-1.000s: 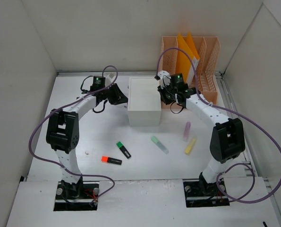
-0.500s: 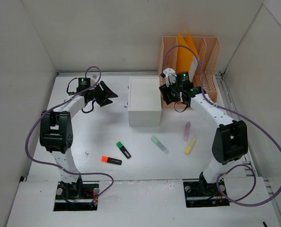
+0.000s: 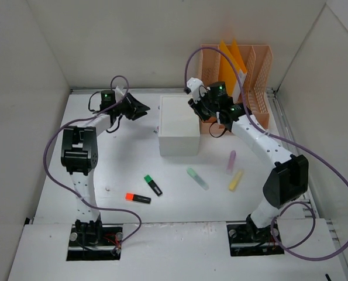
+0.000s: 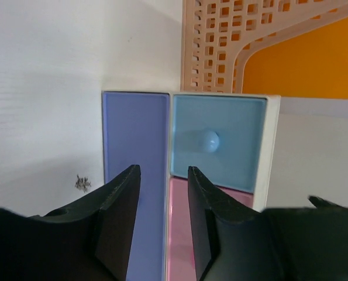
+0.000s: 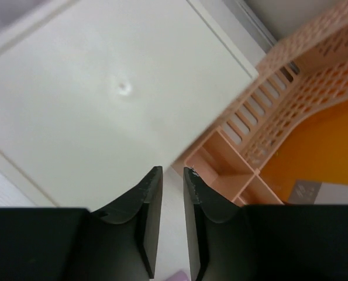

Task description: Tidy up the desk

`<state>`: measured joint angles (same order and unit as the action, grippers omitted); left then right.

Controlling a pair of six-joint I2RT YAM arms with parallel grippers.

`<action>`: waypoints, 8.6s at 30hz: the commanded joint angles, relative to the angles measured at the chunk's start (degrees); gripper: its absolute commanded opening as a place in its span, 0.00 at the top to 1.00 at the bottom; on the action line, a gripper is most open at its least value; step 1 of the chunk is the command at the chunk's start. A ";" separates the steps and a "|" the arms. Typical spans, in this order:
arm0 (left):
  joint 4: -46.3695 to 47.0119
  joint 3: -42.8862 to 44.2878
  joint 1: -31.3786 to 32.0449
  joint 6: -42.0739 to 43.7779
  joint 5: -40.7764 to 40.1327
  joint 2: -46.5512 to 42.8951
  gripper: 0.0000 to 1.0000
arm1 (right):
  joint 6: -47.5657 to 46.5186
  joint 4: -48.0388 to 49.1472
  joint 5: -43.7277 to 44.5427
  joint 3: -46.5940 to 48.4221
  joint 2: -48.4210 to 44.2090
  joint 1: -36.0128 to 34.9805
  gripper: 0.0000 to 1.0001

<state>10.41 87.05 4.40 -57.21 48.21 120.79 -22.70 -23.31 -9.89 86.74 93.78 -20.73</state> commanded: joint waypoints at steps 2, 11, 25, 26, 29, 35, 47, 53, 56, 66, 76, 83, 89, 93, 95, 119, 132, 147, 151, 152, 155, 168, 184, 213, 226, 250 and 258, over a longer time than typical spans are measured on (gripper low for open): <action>11.37 4.36 0.61 -5.98 3.65 1.55 0.65 | 2.99 3.10 -2.24 7.64 3.24 -2.82 0.77; 20.94 8.14 1.13 -12.03 6.37 7.26 0.60 | 6.79 3.18 -3.38 13.98 10.72 -5.33 0.72; 31.50 10.25 2.71 -19.34 9.27 11.39 0.67 | 7.05 3.18 -1.71 13.54 12.48 -5.72 0.75; 31.86 9.73 2.71 -19.60 9.45 11.40 0.66 | 7.05 3.18 -1.54 13.63 12.66 -5.90 0.75; 32.21 8.49 2.71 -19.52 9.45 10.96 0.66 | 6.97 3.18 -1.45 13.63 12.83 -5.81 0.75; 33.70 9.11 3.24 -20.48 10.51 11.57 0.65 | 6.79 3.18 -1.27 13.37 12.83 -5.81 0.75; 33.97 6.21 3.77 -20.66 11.30 11.13 0.64 | 6.44 3.18 -0.83 13.37 12.92 -5.72 0.75; 34.14 6.29 4.30 -20.92 11.30 11.13 0.64 | 6.26 3.18 -0.83 13.02 12.66 -5.81 0.75; 33.97 6.73 4.30 -21.10 11.30 11.31 0.65 | 6.18 3.18 -0.74 12.93 12.57 -5.55 0.75; 37.57 5.15 5.35 -23.82 11.12 12.36 0.70 | 6.18 3.18 -0.83 13.02 12.57 -5.55 0.75; 43.28 3.83 5.88 -27.86 10.86 13.68 0.68 | 6.09 3.18 -0.92 12.84 12.57 -5.72 0.75; 46.45 4.10 5.88 -30.85 10.07 15.00 0.71 | 6.09 3.18 -0.92 12.58 12.75 -5.81 0.76; 48.82 4.36 5.88 -32.70 9.54 15.88 0.71 | 5.91 3.18 -0.83 12.31 12.48 -5.64 0.76; 49.88 4.71 5.88 -33.49 9.45 16.40 0.69 | 5.91 3.18 -0.83 12.14 12.48 -5.72 0.76; 50.31 4.71 5.88 -33.93 9.36 16.58 0.69 | 5.91 3.10 -0.83 12.14 12.40 -5.55 0.76; 63.84 1.55 4.82 -41.14 7.69 18.43 1.00 | 5.91 3.09 -0.31 11.44 12.22 -5.64 0.76; 69.48 -6.10 0.17 -42.63 6.02 15.26 1.00 | 5.83 3.01 0.83 10.82 12.13 -5.99 0.76; 72.99 -11.81 -3.61 -43.07 7.43 13.59 1.00 | 4.94 3.09 2.86 10.03 12.39 -5.99 0.77; 73.87 -12.51 -4.23 -43.51 7.43 13.33 1.00 | 4.86 3.10 3.03 9.85 12.39 -5.99 0.76; 73.79 -12.43 -4.23 -43.60 7.60 13.07 1.00 | 4.86 3.10 3.03 9.94 12.39 -6.07 0.77; 73.26 -11.99 -4.76 -43.60 7.96 12.72 1.00 | 4.68 3.18 3.30 10.03 12.57 -5.99 0.77; 72.29 -10.40 -4.76 -44.57 9.71 12.01 0.83 | 6.97 3.18 -6.71 13.45 11.52 -6.51 0.54; 70.09 -7.77 -3.70 -42.81 10.24 11.48 0.65 | 4.15 3.18 -4.09 15.13 13.27 -9.59 0.50; 61.66 -4.78 -2.12 -38.42 12.44 11.75 0.66 | 2.84 3.01 1.28 13.19 14.77 -10.12 0.53; 61.13 -3.29 -1.07 -38.85 12.61 12.54 0.67 | 2.57 2.65 1.54 10.47 14.59 -10.73 0.57; 65.16 -5.04 -2.12 -41.75 11.56 11.83 1.00 | 2.22 2.31 4.09 8.45 14.68 -11.26 0.58; 66.22 -8.47 -4.93 -41.66 12.44 10.60 1.00 | 2.31 2.39 6.20 7.04 14.77 -10.82 0.60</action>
<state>70.81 78.78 1.37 -98.67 59.83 136.62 -19.68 -17.41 -6.68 95.92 109.06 -31.53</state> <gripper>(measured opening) 0.199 0.408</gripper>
